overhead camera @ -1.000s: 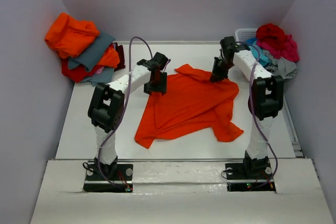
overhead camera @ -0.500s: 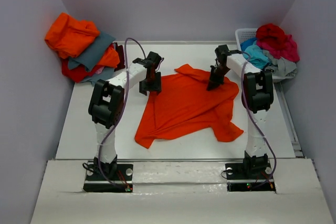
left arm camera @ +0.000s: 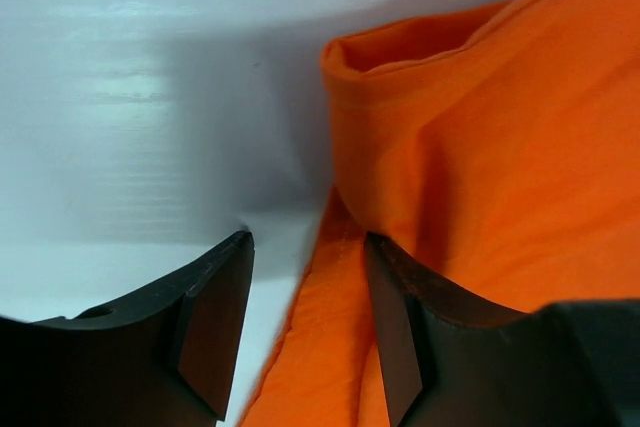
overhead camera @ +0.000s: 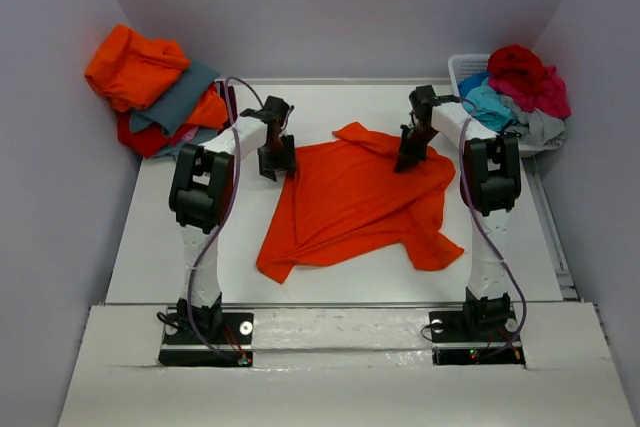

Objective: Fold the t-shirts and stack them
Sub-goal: Flatten the tshirt out

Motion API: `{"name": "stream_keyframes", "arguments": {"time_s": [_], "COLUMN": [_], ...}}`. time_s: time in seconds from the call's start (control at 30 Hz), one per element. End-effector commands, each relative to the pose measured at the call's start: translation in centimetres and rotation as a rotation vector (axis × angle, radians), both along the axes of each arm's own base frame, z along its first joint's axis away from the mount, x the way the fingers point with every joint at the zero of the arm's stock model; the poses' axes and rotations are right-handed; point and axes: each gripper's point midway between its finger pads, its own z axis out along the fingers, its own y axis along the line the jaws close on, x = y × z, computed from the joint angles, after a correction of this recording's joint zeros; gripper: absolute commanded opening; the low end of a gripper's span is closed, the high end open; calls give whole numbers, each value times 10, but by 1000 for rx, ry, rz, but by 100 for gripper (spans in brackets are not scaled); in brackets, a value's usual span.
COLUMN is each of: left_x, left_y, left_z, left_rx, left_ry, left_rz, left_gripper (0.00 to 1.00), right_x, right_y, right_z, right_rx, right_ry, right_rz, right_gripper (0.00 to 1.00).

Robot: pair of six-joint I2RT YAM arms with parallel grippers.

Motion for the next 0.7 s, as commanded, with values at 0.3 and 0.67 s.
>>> {"name": "stream_keyframes", "arguments": {"time_s": [0.3,0.67], "left_x": [-4,-18], "left_y": [-39,-20], "left_z": [-8,-21], "left_rx": [-195,-163], "left_ry": [43,70], "left_rz": [-86,2], "left_gripper": [48,6], "right_x": [12,11], "right_y": [-6,-9], "right_z": [8,6], "right_rx": [-34,-49], "right_ry": [-46,-46], "right_rz": [7,6], "right_gripper": [18,18]}}
